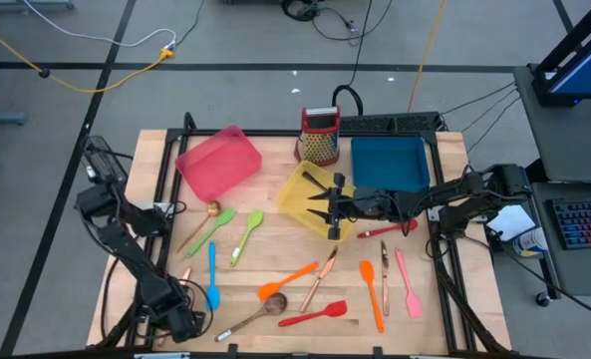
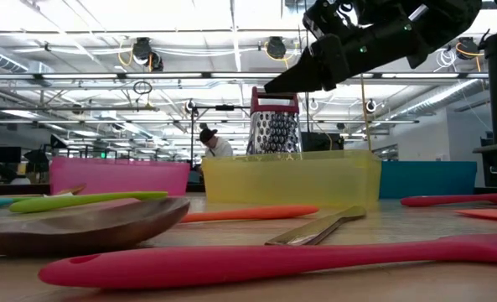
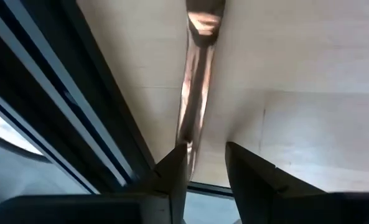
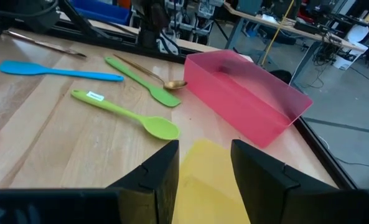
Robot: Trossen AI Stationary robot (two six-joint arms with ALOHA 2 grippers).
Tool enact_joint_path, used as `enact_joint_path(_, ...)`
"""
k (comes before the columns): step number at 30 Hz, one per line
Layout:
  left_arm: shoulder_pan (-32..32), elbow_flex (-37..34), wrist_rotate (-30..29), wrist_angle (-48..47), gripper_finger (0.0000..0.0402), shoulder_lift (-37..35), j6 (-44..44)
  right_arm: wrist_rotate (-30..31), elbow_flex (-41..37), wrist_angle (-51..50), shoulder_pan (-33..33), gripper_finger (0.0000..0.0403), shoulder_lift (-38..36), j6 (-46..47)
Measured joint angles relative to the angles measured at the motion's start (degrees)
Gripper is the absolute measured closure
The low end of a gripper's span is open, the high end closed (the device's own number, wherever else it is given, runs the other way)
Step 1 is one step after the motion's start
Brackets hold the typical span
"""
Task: Pick & Place Kitchen Items
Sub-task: Put the brown table knife into the yellow bin
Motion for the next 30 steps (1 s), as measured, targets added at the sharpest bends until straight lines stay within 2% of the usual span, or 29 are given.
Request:
enact_joint_path(7, -1.0, 0.1, 0.0, -0.4, 0.0289, -0.4, -1.0, 0.0, 0.0, 0.0, 0.0, 0.0264, 0.0, -0.4)
enact_joint_path(14, -2.2, 0.4, -2.9, -2.5, 0.0289, -0.5, -1.3, 0.0, 0.0, 0.0, 0.0, 0.0264, 0.0, -0.6)
enact_joint_path(18, -3.0, 0.5, -9.7, -3.6, 0.0289, -0.9, 1.9, 0.0, 0.0, 0.0, 0.0, 0.0264, 0.0, -0.6)
enact_joint_path(22, -2.8, 0.5, -12.0, -4.6, 0.0289, -0.9, 2.1, 0.0, 0.0, -0.1, 0.0, 0.0264, 0.0, -0.4)
enact_joint_path(27, -2.4, 0.2, -18.6, -5.4, 0.0289, -0.8, 2.9, 0.0, 0.0, -0.1, 0.0, 0.0264, 0.0, 0.0)
enact_joint_path(30, -1.5, 0.3, -20.3, -5.4, 0.0289, -0.8, 3.6, 0.0, 0.0, -0.1, 0.0, 0.0264, 0.0, 0.0)
